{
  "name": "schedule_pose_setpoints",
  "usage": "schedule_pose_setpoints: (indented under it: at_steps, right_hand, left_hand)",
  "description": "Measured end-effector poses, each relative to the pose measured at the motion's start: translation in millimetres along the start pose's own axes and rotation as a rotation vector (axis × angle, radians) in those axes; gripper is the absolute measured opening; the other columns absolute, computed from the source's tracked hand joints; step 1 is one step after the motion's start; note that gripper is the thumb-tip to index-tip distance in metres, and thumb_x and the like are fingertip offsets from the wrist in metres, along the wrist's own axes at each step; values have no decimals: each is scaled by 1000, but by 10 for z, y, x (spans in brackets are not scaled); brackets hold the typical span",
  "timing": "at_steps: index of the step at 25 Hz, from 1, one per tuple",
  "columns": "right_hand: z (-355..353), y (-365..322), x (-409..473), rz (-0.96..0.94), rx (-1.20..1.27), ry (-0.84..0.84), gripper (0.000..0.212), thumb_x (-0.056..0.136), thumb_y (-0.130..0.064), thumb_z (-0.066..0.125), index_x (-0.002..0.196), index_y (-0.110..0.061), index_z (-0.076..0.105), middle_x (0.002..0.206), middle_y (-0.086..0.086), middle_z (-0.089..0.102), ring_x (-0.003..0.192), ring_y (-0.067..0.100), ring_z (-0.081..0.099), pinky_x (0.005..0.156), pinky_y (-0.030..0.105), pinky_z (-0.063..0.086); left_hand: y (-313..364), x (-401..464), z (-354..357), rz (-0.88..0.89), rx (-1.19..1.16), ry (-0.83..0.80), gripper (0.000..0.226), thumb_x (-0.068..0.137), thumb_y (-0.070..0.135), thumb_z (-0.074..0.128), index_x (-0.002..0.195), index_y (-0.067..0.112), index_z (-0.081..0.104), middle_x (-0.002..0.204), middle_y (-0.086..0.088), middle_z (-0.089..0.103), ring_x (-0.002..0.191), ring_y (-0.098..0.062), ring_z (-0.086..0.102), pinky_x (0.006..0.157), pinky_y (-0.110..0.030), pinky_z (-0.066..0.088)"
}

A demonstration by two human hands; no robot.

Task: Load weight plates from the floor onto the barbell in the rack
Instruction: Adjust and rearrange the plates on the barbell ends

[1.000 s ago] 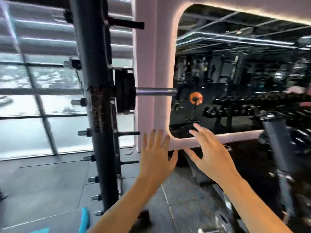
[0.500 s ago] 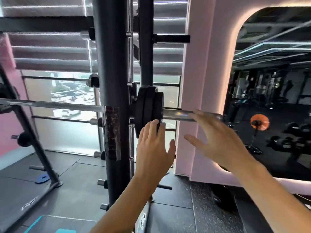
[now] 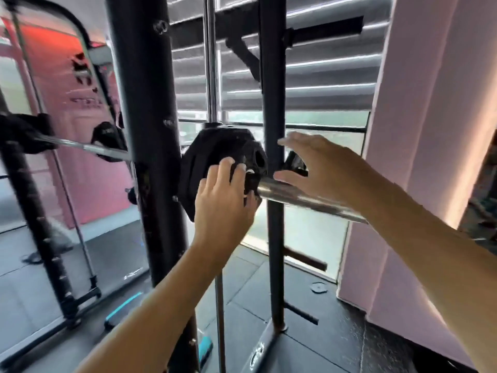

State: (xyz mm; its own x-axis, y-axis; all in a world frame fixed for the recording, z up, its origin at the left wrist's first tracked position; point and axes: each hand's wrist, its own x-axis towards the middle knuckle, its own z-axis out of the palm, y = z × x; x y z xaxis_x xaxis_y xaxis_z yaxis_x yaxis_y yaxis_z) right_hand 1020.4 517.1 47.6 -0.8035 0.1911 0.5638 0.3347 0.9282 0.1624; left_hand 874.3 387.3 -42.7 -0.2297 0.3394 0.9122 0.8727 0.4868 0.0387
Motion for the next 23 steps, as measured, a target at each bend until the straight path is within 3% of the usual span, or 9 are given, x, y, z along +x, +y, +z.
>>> schedule_pose_setpoints:
  at_steps: [4, 7, 10, 13, 17, 20, 23]
  right_hand:
    - [187, 559, 284, -129, 181, -5, 68, 93, -59, 52, 147, -20, 40, 145, 3, 51, 123, 25, 56, 95, 40, 49]
    - [406, 771, 484, -205, 351, -54, 53, 95, -43, 58, 140, -17, 48, 115, 8, 67, 95, 20, 65, 77, 27, 48]
    - [627, 821, 701, -244, 487, -145, 40, 95, -29, 63, 132, -20, 52, 103, 3, 68, 87, 14, 65, 81, 36, 55]
    - [735, 815, 951, -276, 556, -165, 37, 95, -23, 63, 130, -20, 53, 100, -2, 66, 86, 17, 67, 82, 41, 56]
    - [896, 726, 1252, -318, 463, -113, 43, 89, -19, 66, 128, -21, 48, 88, 4, 65, 74, 20, 67, 69, 43, 57]
    - [973, 601, 1427, -333, 330, -76, 34, 89, -15, 65, 115, -11, 44, 69, 3, 51, 56, 17, 52, 48, 34, 41]
    - [953, 519, 1505, -373, 273, -64, 36, 90, -14, 65, 118, -12, 41, 66, 1, 44, 56, 12, 45, 47, 26, 29]
  left_hand:
    - [179, 211, 19, -149, 176, -41, 47, 80, 18, 79, 121, 5, 60, 114, -11, 58, 99, -29, 60, 69, -40, 56]
    - [229, 249, -26, -267, 259, -74, 50, 80, 19, 80, 123, 8, 59, 112, -10, 58, 92, -31, 66, 62, -42, 55]
    - [239, 195, -36, -380, 347, -133, 58, 78, 30, 82, 125, 11, 54, 113, -7, 58, 86, -37, 68, 63, -45, 54]
    - [255, 124, 36, -443, 398, -218, 81, 67, 45, 88, 129, 11, 48, 121, -9, 53, 74, -40, 68, 60, -44, 55]
    - [288, 63, 180, -468, 487, -240, 97, 57, 45, 94, 132, 10, 43, 121, -11, 49, 63, -29, 69, 52, -35, 54]
    - [251, 95, 283, -476, 550, -270, 97, 60, 35, 96, 135, 8, 40, 121, -11, 46, 61, -18, 67, 48, -26, 51]
    - [208, 131, 378, -444, 625, -271, 103, 56, 26, 98, 139, 4, 40, 125, -14, 48, 52, -12, 59, 45, -20, 46]
